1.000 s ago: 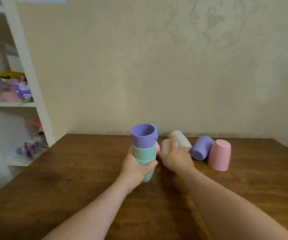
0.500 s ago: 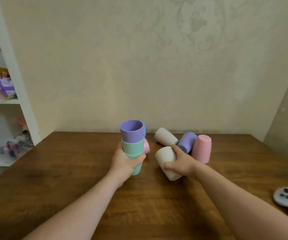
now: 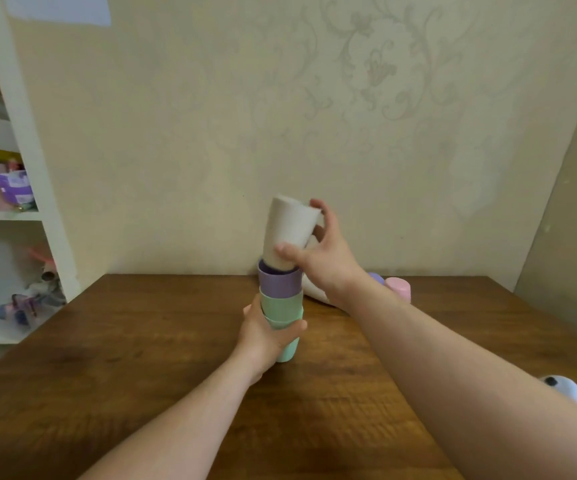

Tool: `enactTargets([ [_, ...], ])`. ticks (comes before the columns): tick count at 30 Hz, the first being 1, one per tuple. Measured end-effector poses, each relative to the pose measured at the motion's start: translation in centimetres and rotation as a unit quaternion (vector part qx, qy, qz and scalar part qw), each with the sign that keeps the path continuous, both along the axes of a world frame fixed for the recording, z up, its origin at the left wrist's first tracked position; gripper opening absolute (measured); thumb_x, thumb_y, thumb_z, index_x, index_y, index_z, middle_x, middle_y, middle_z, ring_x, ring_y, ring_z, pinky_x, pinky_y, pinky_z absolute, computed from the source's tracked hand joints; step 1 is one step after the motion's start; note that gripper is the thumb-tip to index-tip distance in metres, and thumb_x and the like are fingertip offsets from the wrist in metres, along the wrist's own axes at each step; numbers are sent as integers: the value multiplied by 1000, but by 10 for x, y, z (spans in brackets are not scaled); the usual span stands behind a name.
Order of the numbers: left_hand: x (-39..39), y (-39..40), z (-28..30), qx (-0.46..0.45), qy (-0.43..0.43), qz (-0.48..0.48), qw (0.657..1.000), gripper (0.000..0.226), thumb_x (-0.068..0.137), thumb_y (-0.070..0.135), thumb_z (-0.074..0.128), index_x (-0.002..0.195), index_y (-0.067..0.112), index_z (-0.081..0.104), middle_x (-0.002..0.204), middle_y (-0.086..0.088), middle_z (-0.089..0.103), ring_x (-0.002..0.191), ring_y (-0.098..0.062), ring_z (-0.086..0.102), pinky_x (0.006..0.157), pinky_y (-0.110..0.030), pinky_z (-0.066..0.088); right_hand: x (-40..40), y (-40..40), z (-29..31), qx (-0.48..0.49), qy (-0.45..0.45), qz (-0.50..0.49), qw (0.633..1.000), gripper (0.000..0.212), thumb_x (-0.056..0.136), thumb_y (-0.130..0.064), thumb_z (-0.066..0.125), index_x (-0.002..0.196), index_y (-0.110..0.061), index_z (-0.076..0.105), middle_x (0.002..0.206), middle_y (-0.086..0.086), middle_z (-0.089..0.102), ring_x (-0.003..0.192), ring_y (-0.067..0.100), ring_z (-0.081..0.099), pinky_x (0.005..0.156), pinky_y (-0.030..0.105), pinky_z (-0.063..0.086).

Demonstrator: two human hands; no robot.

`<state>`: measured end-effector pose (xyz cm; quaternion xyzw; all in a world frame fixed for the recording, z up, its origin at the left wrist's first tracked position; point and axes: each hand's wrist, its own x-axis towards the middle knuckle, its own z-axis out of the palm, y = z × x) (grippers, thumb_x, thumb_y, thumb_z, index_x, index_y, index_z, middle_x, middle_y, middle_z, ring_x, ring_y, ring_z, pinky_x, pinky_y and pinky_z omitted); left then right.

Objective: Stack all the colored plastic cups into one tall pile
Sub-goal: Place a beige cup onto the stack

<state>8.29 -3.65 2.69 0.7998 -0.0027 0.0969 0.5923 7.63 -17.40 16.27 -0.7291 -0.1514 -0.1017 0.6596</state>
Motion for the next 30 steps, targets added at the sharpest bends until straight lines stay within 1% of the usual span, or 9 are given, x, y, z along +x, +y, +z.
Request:
enactTargets([
  [3, -1, -2, 2, -6, 7, -1, 1000, 84, 54, 59, 87, 131, 52, 54, 133, 6, 64, 114, -16, 69, 101, -48, 62, 0, 3, -15, -76, -10, 14, 997, 100, 67, -29, 91, 148, -57, 39, 138, -21, 60, 114, 25, 76, 100, 53, 63],
  [5, -2, -1, 1, -16, 9, -3, 1000, 75, 57, 56, 90, 123, 58, 57, 134, 6, 65, 114, -16, 70, 101, -50, 62, 2, -1, -23, -74, -12, 6, 997, 99, 63, -37, 87, 146, -59, 39, 137, -22, 61, 114, 26, 76, 100, 55, 63],
  [10, 4, -4, -5, -42, 20, -10, 999, 69, 57, 53, 96, 116, 62, 62, 136, 4, 66, 116, -18, 71, 101, -52, 62, 8, -11, -37, -5, 0, 5, 1000, 96, 78, -22, 91, 151, -59, 40, 144, -20, 61, 117, 25, 75, 102, 52, 63],
  [15, -3, -12, 5, -47, 1, -9, 999, 56, 56, 46, 88, 108, 48, 67, 126, 5, 69, 109, -13, 72, 90, -36, 62, 11, -8, -44, -24, -8, -2, 1000, 80, 86, -21, 87, 145, -57, 47, 142, -14, 60, 115, 23, 72, 98, 42, 63],
  [18, -4, -14, 6, -39, -14, -13, 999, 50, 65, 39, 91, 108, 48, 69, 126, 7, 68, 111, -11, 69, 89, -34, 61, 8, -8, -49, -52, -25, -25, 998, 70, 85, -33, 86, 137, -62, 49, 135, -22, 59, 113, 17, 71, 101, 49, 62],
  [22, -8, -14, 6, -31, -37, -11, 999, 54, 64, 42, 92, 112, 51, 69, 125, 9, 71, 112, -9, 71, 94, -37, 65, 1, -7, -53, -75, -24, -45, 996, 63, 77, -53, 83, 123, -73, 45, 129, -30, 60, 110, 14, 73, 99, 52, 62],
  [26, -11, -15, 10, -20, -33, -20, 999, 48, 71, 37, 95, 108, 53, 68, 121, 11, 69, 111, -3, 68, 83, -23, 60, 3, -8, -58, -68, -39, -43, 996, 80, 88, -37, 87, 151, -54, 42, 129, -26, 64, 116, 8, 70, 101, 42, 62],
  [28, -12, -17, 12, -22, -37, -35, 998, 47, 78, 25, 95, 107, 46, 65, 112, 15, 66, 100, 8, 66, 70, -7, 53, 2, -7, -63, -71, -33, -34, 996, 103, 86, -32, 90, 164, -52, 26, 142, -22, 62, 128, 5, 65, 106, 34, 57],
  [30, -15, -22, 11, -9, -47, -42, 998, 51, 84, 9, 90, 108, 42, 59, 105, 23, 58, 93, 10, 63, 63, -2, 49, 4, -6, -73, -90, -22, -38, 995, 125, 77, -36, 94, 168, -53, 10, 153, -19, 59, 136, 6, 62, 113, 37, 54],
])
